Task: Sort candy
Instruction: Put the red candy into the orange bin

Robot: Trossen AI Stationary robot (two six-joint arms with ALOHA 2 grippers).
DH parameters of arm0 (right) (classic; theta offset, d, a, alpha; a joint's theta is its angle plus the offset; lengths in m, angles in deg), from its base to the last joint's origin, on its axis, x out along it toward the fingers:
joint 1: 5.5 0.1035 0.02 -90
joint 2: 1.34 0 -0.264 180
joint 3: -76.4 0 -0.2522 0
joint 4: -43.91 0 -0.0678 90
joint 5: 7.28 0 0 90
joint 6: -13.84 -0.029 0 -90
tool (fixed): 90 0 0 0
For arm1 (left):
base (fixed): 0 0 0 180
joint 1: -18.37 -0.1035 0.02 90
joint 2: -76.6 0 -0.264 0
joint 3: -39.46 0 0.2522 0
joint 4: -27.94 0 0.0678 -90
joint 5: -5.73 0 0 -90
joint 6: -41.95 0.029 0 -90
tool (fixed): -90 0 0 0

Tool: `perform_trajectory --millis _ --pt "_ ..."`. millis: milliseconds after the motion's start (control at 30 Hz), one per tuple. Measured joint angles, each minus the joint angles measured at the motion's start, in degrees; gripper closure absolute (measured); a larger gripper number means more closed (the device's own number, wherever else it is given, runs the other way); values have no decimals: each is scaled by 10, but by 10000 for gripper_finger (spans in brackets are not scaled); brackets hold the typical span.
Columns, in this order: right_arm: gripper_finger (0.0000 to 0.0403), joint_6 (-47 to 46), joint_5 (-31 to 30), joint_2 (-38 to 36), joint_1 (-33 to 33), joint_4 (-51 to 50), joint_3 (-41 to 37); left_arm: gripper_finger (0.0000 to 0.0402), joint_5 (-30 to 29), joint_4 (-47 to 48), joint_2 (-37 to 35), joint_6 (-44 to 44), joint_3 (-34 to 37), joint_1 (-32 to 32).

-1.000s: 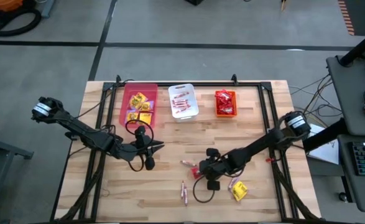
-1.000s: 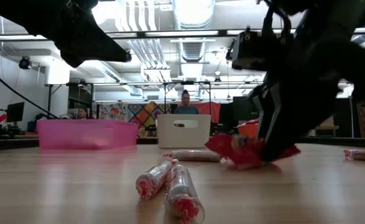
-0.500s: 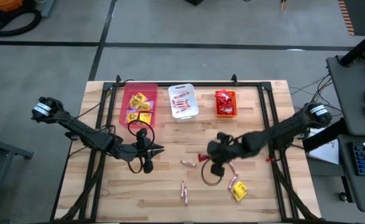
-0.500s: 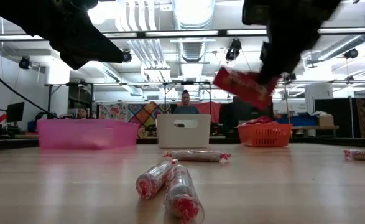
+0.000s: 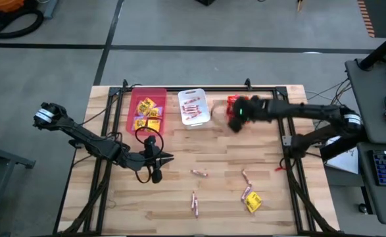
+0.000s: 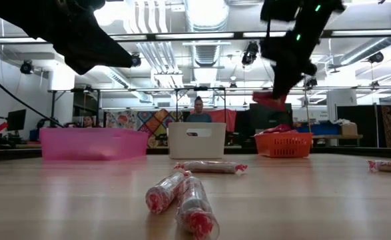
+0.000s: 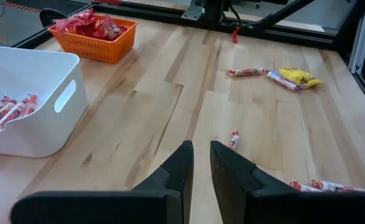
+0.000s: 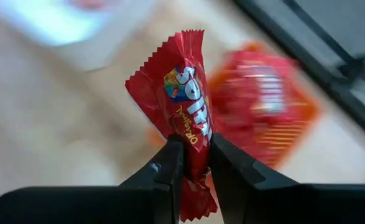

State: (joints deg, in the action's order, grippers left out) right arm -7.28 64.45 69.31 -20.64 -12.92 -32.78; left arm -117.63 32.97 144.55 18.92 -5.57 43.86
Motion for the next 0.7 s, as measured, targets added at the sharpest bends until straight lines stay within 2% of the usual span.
perform_trajectory --millis 100,167,300,467,567,700 --pt "337 32 19 13 -102 1 0 363 -1 0 0 0 0 0" --pt "337 64 56 26 -162 2 0 363 -1 0 0 0 0 0" --pt "337 106 123 63 -245 31 0 363 -2 1 0 14 0 0" --pt "337 135 170 114 -272 47 2 363 -2 1 0 26 0 0" --pt "335 141 170 135 -272 47 2 363 -2 1 0 28 0 0" --pt "311 137 168 155 -272 46 2 363 -2 1 0 28 0 0"
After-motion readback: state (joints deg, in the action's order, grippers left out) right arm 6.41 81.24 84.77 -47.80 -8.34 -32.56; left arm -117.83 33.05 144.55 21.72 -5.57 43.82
